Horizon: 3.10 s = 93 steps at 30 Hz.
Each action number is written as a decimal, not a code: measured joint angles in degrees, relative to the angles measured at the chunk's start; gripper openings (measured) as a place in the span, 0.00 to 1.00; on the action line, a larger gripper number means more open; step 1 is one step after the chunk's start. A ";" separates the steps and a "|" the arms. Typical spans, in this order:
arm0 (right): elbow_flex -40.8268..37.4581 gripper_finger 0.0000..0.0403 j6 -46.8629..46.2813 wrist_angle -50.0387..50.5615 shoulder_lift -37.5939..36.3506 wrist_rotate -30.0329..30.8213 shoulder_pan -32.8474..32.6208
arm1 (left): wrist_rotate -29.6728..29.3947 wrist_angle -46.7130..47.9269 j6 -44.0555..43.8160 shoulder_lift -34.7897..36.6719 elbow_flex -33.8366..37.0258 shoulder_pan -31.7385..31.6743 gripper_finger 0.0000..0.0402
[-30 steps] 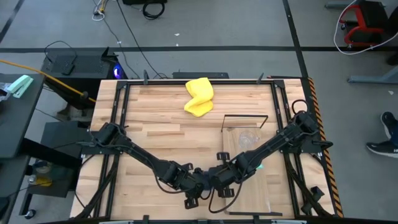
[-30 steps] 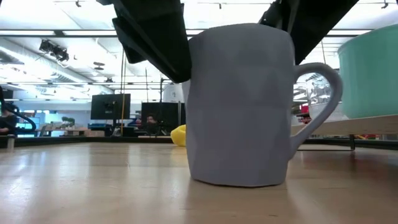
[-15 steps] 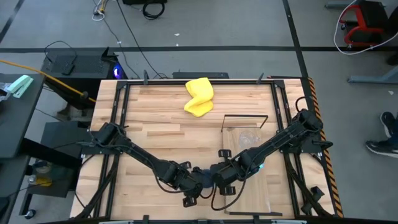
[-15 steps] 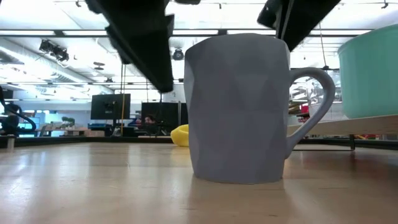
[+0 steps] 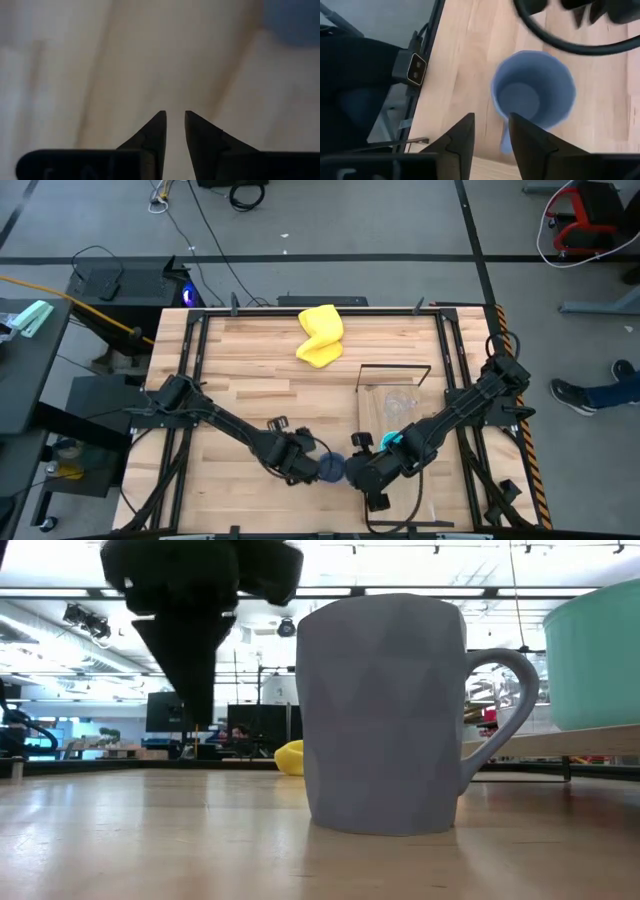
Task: Stack small to large cups/mugs on shelf
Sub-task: Put the purple mug on the shelf
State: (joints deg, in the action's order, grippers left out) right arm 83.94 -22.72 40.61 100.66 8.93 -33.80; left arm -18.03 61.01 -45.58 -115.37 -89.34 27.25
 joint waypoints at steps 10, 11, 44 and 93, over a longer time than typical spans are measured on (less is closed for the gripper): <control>0.00 0.31 0.89 -0.68 0.00 -1.25 2.64 | -3.41 7.54 0.00 0.16 0.03 -4.03 0.18; 0.00 0.31 1.38 -1.14 0.00 -1.88 2.80 | -3.40 8.23 0.46 0.37 0.07 -4.69 0.18; 0.01 0.30 3.33 -5.41 0.00 -4.79 2.91 | -15.37 14.16 -18.60 42.64 31.58 -15.71 0.20; 0.04 0.30 5.90 -3.97 11.94 -7.50 4.02 | -11.66 -8.76 -13.21 42.69 41.62 -15.81 0.19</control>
State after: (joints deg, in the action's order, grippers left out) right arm 83.99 -16.82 36.64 112.60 1.43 -29.78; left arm -29.69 52.25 -58.79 -72.69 -47.72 11.44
